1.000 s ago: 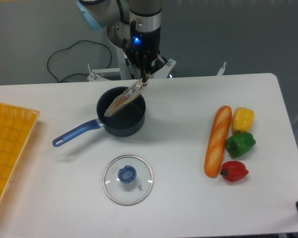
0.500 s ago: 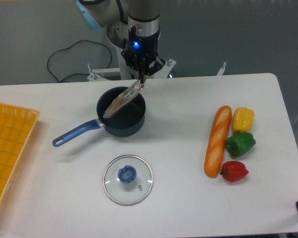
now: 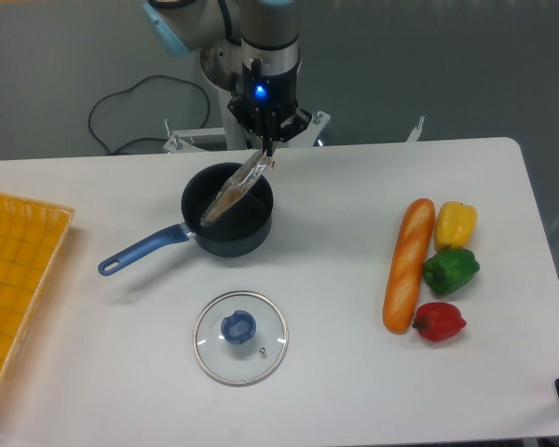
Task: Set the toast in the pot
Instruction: 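Lower the toast into the saucepan, tilting it upright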
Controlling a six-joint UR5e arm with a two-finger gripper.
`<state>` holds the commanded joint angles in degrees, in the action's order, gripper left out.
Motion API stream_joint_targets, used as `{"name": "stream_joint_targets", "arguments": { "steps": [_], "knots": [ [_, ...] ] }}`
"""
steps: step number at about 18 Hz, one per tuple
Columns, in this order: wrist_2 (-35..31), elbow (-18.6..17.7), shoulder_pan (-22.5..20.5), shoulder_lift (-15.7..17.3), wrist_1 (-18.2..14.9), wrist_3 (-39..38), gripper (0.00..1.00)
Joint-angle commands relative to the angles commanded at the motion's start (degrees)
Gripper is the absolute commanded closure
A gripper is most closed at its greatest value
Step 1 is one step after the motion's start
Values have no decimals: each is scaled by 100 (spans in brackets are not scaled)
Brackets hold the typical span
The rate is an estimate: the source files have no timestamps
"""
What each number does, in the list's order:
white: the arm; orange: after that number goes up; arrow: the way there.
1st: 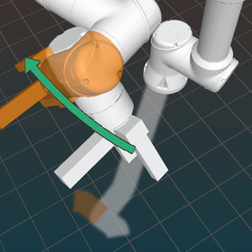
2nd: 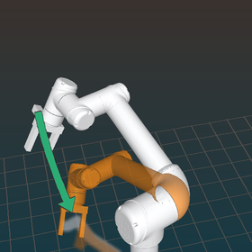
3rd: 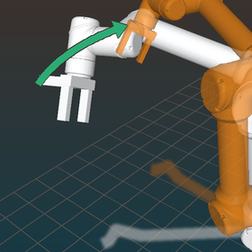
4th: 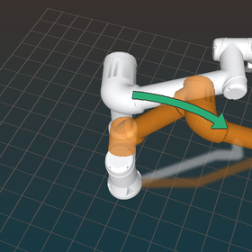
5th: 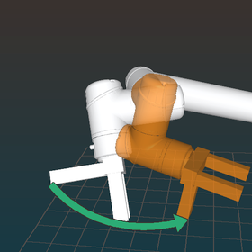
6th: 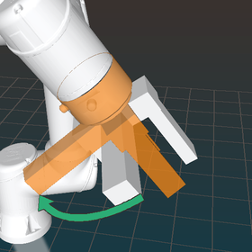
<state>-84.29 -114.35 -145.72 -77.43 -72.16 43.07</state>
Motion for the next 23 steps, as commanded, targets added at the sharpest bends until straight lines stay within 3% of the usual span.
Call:
{"name": "stream_joint_targets", "arguments": {
  "steps": [23],
  "knots": [
    [-378,-158,53,229,-35,-2030,94]
  ]
}}
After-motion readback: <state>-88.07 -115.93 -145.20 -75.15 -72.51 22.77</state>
